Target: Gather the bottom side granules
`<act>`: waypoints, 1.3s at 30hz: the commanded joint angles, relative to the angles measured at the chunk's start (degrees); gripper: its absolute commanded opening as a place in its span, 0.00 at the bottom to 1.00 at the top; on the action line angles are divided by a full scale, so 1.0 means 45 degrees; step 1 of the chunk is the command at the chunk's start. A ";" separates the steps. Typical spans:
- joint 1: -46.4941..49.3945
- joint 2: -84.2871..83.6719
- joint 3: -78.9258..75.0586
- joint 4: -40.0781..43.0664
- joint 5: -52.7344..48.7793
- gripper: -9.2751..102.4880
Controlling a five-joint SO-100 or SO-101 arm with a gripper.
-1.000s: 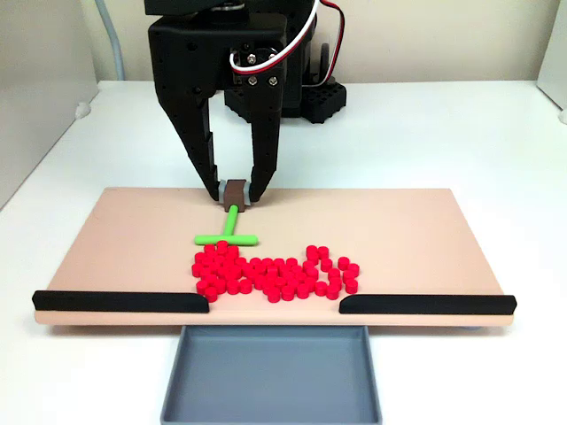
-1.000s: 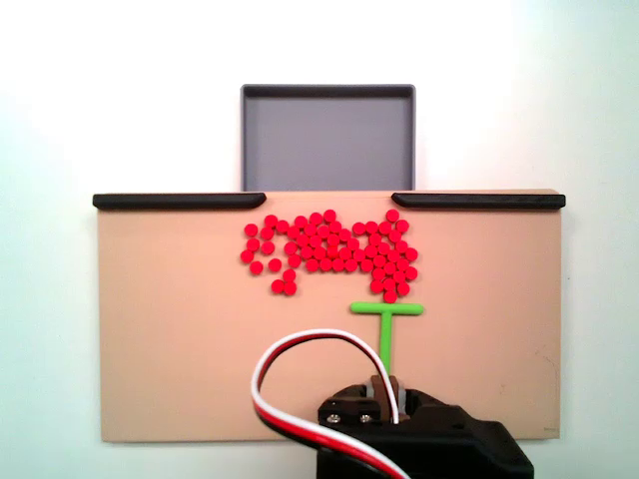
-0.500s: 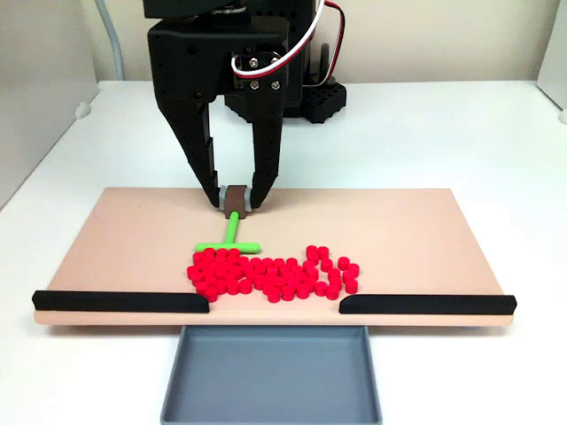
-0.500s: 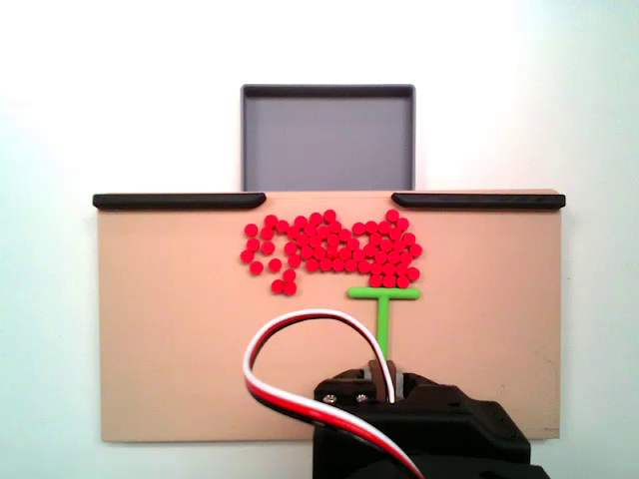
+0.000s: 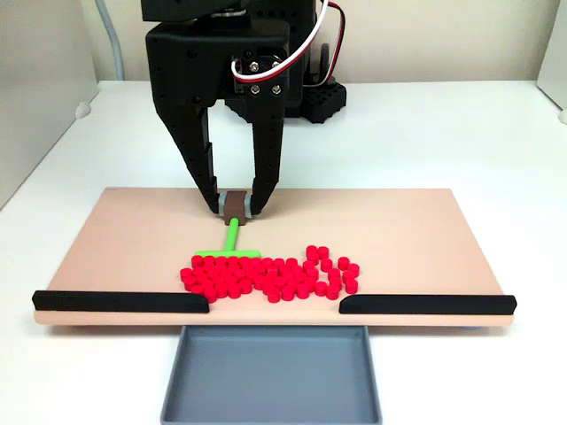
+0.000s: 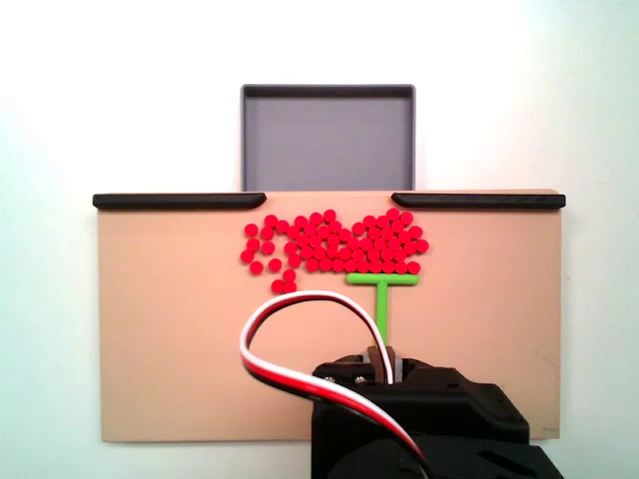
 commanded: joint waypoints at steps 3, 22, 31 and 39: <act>-0.0137 -0.0371 -0.0020 -0.0059 -0.0117 0.08; -0.0352 0.0645 -0.0020 0.0117 0.0391 0.08; -0.0508 0.2090 0.0176 0.1191 0.0859 0.08; -0.0508 0.3457 -0.0020 0.2871 0.0801 0.08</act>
